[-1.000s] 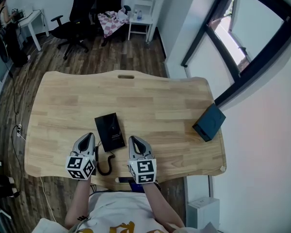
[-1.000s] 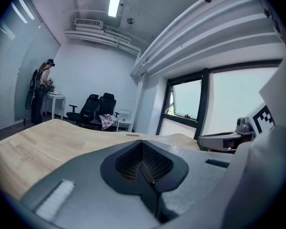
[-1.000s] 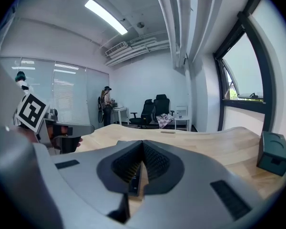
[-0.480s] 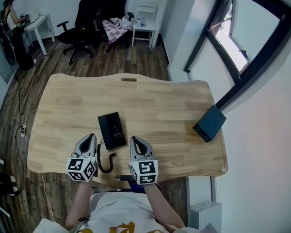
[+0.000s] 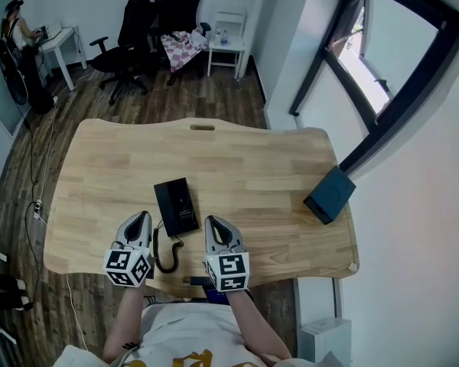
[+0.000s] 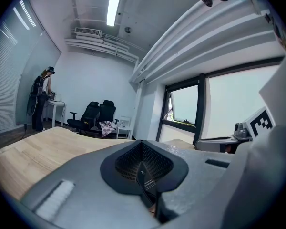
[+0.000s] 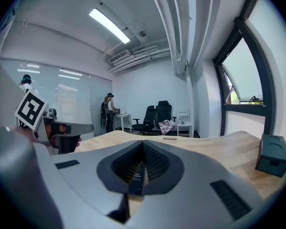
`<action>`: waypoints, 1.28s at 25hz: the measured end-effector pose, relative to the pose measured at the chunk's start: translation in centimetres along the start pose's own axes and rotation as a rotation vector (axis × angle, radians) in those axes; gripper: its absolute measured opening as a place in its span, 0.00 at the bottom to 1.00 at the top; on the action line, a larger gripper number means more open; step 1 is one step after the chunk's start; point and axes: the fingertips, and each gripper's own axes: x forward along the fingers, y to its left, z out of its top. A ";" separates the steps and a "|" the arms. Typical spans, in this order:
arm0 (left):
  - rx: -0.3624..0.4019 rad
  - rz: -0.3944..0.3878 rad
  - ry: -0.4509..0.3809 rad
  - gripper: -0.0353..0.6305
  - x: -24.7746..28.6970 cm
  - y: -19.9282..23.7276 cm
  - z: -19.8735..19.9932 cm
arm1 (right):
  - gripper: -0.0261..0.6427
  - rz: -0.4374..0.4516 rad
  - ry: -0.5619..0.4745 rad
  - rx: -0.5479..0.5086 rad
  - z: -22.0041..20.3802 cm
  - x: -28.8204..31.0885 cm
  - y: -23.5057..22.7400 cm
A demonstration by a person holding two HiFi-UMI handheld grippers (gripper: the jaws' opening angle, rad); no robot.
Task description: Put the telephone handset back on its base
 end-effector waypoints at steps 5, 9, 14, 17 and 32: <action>-0.001 0.000 0.001 0.06 0.0 -0.2 0.1 | 0.05 0.008 0.005 -0.010 0.2 -0.1 0.0; -0.008 0.001 0.003 0.06 0.0 0.0 -0.2 | 0.05 0.018 0.013 -0.021 -0.1 0.1 0.2; -0.012 -0.003 0.013 0.06 0.3 -0.2 -0.6 | 0.05 0.018 0.018 -0.021 -0.3 0.0 0.0; -0.012 -0.003 0.013 0.06 0.4 -0.3 -0.6 | 0.05 0.009 0.019 -0.017 -0.3 0.0 -0.5; -0.025 0.012 0.027 0.06 1.0 0.1 -0.9 | 0.05 0.017 0.030 -0.019 -0.4 0.4 -0.8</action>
